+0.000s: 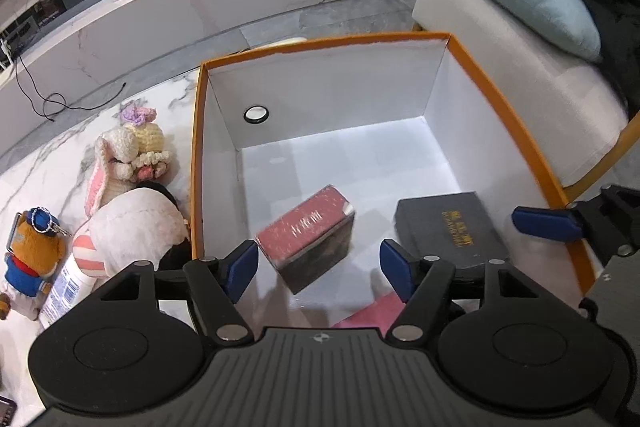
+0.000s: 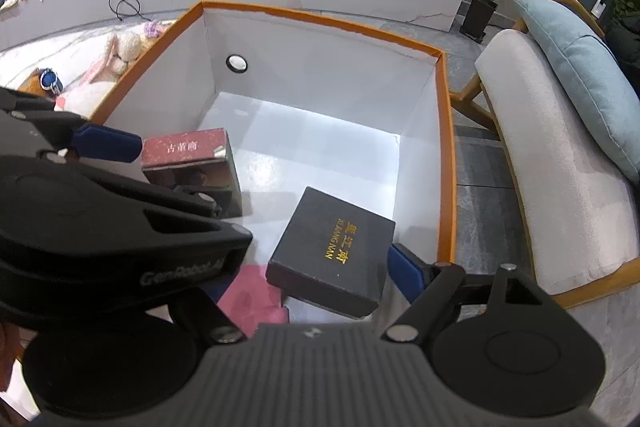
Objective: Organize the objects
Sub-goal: 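Move both open tools back over the table items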
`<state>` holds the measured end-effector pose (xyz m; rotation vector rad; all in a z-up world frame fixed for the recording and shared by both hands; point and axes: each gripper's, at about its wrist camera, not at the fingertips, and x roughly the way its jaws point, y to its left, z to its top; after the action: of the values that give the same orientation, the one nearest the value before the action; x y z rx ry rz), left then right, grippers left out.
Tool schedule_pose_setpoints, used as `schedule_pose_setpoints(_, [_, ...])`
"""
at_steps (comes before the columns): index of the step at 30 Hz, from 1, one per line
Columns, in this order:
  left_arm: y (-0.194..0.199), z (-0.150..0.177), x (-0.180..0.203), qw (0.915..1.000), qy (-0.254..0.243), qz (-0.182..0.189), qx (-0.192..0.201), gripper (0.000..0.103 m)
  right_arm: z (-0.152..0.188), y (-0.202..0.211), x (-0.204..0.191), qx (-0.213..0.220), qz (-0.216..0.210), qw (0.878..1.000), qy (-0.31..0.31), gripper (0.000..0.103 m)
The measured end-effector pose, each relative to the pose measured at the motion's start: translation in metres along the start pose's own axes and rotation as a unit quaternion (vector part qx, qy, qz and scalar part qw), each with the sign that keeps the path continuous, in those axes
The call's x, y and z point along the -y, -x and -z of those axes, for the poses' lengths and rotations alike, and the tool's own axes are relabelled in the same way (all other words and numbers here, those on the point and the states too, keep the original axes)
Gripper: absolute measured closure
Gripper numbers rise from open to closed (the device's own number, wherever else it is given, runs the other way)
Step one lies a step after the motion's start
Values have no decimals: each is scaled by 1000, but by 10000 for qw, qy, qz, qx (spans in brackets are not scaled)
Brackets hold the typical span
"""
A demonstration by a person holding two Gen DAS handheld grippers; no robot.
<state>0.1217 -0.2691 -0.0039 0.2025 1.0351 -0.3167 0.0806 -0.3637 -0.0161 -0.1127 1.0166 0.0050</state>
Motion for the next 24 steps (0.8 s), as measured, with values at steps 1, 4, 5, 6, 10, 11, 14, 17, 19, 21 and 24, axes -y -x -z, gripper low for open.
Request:
schedule_pose_setpoints(1, [3, 0, -1, 10000, 38, 51, 34, 23, 0, 2, 1, 31, -13, 10000, -25, 22])
schedule_pose_setpoints(4, [12, -1, -6, 9997, 113, 163, 133, 22, -2, 8, 4, 122, -65, 9998, -121, 21])
schedule_pose_setpoints(5, [14, -1, -8, 9996, 130, 188, 165, 22, -2, 10, 4, 143, -87, 9997, -158, 21])
schedule_pose_setpoints(6, [17, -2, -10, 9995, 150, 207, 191, 22, -3, 11, 5, 163, -101, 9996, -193, 21])
schedule_pose_setpoints(10, [31, -2, -25, 9987, 277, 279, 314, 22, -8, 18, 4, 250, -139, 9992, -295, 21])
schedule_pose_setpoints(11, [35, -2, -31, 9984, 313, 294, 369, 22, -10, 19, 4, 279, -159, 9990, -322, 21])
schedule_pose_setpoints(14, [52, 2, -54, 9968, 459, 283, 587, 21, -13, 24, 1, 337, -207, 9985, -379, 21])
schedule_pose_setpoints(17, [65, 13, -81, 9953, 583, 142, 757, 17, -17, 25, -5, 368, -221, 9983, -397, 21])
schedule_pose_setpoints(19, [68, 22, -103, 9944, 720, 47, 769, 17, -18, 25, -10, 369, -231, 9983, -376, 21])
schedule_pose_setpoints(21, [70, 32, -127, 9934, 873, -32, 749, 17, -20, 24, -15, 363, -207, 9986, -326, 21])
schedule_pose_setpoints(24, [71, 48, -161, 9911, 1103, -135, 738, 17, -21, 24, -24, 370, -181, 9988, -270, 21])
